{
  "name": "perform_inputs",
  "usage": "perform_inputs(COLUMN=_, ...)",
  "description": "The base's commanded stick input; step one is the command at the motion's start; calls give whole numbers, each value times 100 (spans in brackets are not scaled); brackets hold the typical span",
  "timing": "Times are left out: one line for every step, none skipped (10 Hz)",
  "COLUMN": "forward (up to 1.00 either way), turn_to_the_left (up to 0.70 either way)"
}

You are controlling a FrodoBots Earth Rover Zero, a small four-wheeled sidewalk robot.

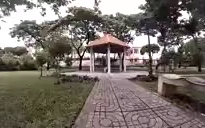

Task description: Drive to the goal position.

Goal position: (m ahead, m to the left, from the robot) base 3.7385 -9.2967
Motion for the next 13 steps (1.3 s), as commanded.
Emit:
perform_inputs(forward=100, turn_to_the_left=0)
perform_inputs(forward=100, turn_to_the_left=0)
perform_inputs(forward=100, turn_to_the_left=0)
perform_inputs(forward=100, turn_to_the_left=0)
perform_inputs(forward=100, turn_to_the_left=0)
perform_inputs(forward=100, turn_to_the_left=0)
perform_inputs(forward=100, turn_to_the_left=0)
perform_inputs(forward=100, turn_to_the_left=0)
perform_inputs(forward=100, turn_to_the_left=0)
perform_inputs(forward=100, turn_to_the_left=0)
perform_inputs(forward=100, turn_to_the_left=0)
perform_inputs(forward=100, turn_to_the_left=0)
perform_inputs(forward=100, turn_to_the_left=-26)
